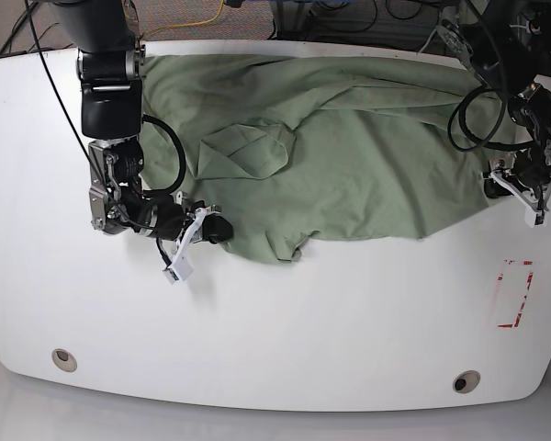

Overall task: Layout the t-shirt on the table in an organized manner, then fold the t-shirt properly
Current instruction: 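Move the left gripper inward over the shirt and grasp its side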

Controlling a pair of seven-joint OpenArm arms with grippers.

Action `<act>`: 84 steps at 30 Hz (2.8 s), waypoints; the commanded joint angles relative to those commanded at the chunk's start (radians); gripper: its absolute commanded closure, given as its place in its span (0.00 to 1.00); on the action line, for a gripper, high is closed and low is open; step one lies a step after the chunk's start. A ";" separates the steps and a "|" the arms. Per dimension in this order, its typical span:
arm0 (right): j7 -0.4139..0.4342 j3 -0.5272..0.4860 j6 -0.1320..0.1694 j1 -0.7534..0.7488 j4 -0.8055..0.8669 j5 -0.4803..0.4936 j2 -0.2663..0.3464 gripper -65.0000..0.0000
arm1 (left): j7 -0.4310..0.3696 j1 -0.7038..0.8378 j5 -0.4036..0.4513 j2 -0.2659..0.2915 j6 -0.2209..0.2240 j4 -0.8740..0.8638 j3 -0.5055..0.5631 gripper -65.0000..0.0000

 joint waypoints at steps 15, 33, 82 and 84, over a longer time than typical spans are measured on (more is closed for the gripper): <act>0.000 0.000 0.000 -0.023 0.000 0.000 0.000 0.96 | 0.000 0.097 0.000 0.049 0.000 0.265 0.132 1.00; 0.000 0.000 0.000 -0.023 0.000 0.000 -0.002 0.96 | 0.000 0.430 -0.002 0.046 0.000 0.651 0.445 1.00; 0.000 0.000 0.000 -0.023 -0.006 -0.002 -0.008 0.96 | 0.143 0.525 -0.729 -0.101 0.000 0.735 0.364 0.30; 0.000 0.000 0.000 -0.023 -0.006 -0.002 -0.008 0.96 | 0.143 0.520 -0.730 -0.104 0.000 0.695 0.315 0.30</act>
